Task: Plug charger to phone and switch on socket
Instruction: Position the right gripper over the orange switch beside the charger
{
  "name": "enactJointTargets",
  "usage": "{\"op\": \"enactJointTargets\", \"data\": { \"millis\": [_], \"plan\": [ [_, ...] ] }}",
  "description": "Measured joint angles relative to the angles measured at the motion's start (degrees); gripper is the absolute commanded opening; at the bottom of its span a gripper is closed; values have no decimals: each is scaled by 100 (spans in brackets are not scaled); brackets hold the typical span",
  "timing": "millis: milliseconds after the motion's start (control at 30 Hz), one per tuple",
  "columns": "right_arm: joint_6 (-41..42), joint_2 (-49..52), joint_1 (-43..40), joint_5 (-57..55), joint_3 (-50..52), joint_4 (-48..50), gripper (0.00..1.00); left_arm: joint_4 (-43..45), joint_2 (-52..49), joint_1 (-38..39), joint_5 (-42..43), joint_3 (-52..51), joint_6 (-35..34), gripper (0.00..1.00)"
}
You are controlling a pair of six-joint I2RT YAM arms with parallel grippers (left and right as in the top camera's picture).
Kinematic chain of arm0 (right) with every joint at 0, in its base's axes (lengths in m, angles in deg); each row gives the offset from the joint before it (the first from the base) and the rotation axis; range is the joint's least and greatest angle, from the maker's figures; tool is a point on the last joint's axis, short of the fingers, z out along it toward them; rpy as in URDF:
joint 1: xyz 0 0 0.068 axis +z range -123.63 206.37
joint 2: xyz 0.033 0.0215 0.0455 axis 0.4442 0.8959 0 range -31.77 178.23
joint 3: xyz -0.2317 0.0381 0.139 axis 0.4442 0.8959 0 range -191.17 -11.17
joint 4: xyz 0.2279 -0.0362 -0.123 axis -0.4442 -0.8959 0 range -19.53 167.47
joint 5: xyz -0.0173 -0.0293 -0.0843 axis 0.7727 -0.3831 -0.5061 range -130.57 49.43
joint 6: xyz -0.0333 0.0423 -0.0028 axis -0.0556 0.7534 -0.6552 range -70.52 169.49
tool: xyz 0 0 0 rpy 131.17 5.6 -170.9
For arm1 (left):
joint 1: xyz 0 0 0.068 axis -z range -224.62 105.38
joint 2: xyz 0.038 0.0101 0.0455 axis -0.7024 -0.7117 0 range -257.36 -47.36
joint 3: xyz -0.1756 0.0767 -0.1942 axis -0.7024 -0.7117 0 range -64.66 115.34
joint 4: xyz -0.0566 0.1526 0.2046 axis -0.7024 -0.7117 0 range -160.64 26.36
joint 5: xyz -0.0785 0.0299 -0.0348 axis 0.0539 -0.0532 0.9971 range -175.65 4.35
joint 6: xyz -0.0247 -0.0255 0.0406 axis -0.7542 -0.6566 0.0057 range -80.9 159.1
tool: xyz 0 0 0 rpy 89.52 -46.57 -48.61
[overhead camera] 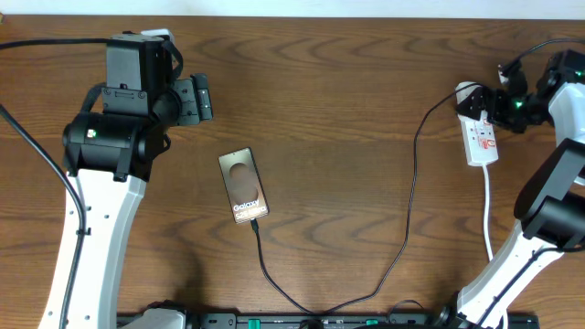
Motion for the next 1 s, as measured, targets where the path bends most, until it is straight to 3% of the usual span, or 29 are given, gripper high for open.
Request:
{"op": "enactJointTargets", "data": {
  "millis": [1000],
  "plan": [
    [83,20,70,-63,46,17,99,0,0,0,0,0,2,89]
  ]
}}
